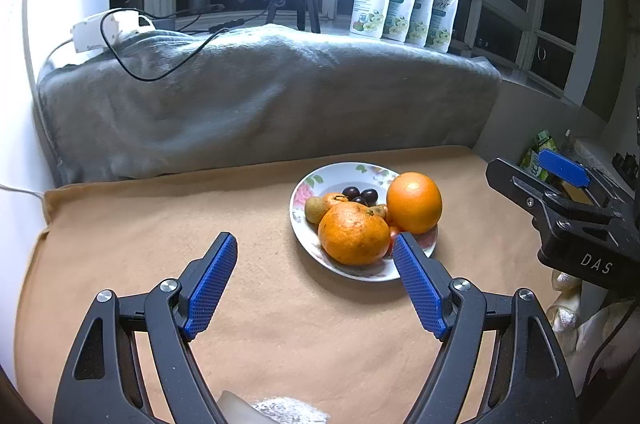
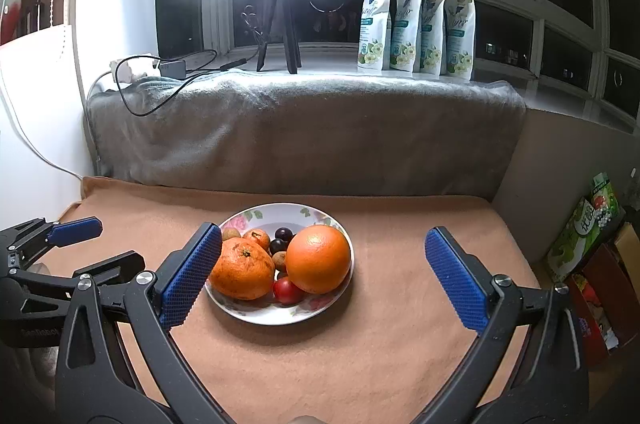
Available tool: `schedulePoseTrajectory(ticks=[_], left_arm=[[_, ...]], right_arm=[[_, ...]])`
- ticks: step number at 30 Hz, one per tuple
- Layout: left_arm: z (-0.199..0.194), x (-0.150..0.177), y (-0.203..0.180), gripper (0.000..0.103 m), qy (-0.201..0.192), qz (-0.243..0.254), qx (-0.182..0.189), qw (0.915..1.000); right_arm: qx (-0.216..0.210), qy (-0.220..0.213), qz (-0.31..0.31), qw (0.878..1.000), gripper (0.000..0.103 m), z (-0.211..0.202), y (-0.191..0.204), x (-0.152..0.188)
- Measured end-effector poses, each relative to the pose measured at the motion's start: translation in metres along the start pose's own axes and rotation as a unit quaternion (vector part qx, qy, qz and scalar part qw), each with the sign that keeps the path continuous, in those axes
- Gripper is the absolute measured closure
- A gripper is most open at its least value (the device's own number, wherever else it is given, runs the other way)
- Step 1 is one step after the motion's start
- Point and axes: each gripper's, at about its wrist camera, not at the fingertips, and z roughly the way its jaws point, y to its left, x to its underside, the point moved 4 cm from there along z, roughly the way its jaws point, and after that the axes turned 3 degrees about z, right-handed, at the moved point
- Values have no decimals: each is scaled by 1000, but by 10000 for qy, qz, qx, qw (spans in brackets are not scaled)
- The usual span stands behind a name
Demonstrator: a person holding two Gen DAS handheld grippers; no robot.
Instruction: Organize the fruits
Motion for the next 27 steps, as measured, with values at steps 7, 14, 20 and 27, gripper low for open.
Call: schedulePoseTrajectory(ticks=[7,14,20,27], left_arm=[[-3,0,0,23,-39,6,-16,10000],[-6,-2,-1,23,-87,4,-24,10000],[-7,-1,-1,23,-89,17,-33,10000],[-8,-1,0,23,-90,7,-48,9999]], right_arm=[[-20,4,-19,10000,0,0,1,1],[-6,6,-14,10000,0,-2,3,1],[-22,28,-19,10000,0,-2,5,4],[-19,39,-18,10000,0,-2,5,5]])
